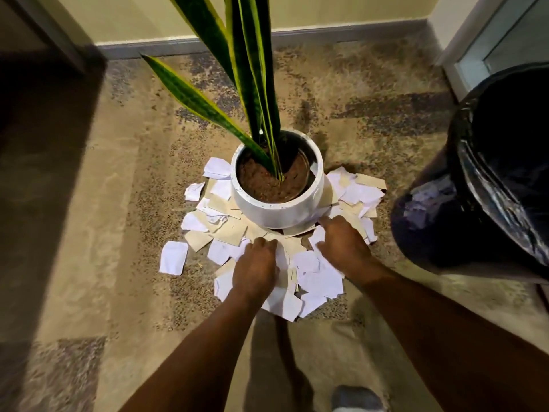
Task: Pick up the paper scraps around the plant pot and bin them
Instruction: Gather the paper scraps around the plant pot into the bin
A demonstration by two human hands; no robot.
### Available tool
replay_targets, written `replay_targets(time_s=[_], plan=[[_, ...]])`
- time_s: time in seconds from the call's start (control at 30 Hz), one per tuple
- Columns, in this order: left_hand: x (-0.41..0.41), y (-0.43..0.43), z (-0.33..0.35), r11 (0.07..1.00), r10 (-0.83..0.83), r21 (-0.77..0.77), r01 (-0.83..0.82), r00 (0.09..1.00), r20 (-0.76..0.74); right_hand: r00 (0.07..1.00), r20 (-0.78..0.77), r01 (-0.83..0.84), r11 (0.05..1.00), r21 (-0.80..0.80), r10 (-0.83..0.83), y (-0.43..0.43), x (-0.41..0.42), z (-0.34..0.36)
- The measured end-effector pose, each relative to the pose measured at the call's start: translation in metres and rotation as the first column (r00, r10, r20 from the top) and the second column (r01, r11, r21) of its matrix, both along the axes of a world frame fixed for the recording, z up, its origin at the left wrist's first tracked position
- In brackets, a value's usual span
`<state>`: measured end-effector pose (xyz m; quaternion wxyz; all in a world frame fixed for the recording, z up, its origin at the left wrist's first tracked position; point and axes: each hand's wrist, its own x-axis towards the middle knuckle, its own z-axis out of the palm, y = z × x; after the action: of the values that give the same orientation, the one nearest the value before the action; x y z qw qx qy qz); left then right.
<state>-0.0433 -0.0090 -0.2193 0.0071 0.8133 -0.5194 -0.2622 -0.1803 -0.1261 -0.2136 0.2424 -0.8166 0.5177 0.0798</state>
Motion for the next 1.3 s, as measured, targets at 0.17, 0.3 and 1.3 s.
replay_targets(time_s=[0.17, 0.3, 1.3], plan=[[0.010, -0.002, -0.009, 1.000, 0.014, -0.015, -0.014, 1.000, 0.012, 0.993, -0.086, -0.077, 0.997, 0.023, 0.078, 0.000, 0.003, -0.008], [0.015, -0.006, -0.012, 0.995, 0.097, -0.008, -0.098, 0.992, -0.081, 0.989, -0.126, -0.085, 0.996, -0.006, 0.083, -0.003, -0.001, -0.013], [0.004, -0.026, 0.132, 0.858, 0.359, -0.202, -0.472, 0.833, -0.420, 0.996, -0.032, 0.079, 0.994, -0.071, -0.081, -0.018, -0.010, 0.144]])
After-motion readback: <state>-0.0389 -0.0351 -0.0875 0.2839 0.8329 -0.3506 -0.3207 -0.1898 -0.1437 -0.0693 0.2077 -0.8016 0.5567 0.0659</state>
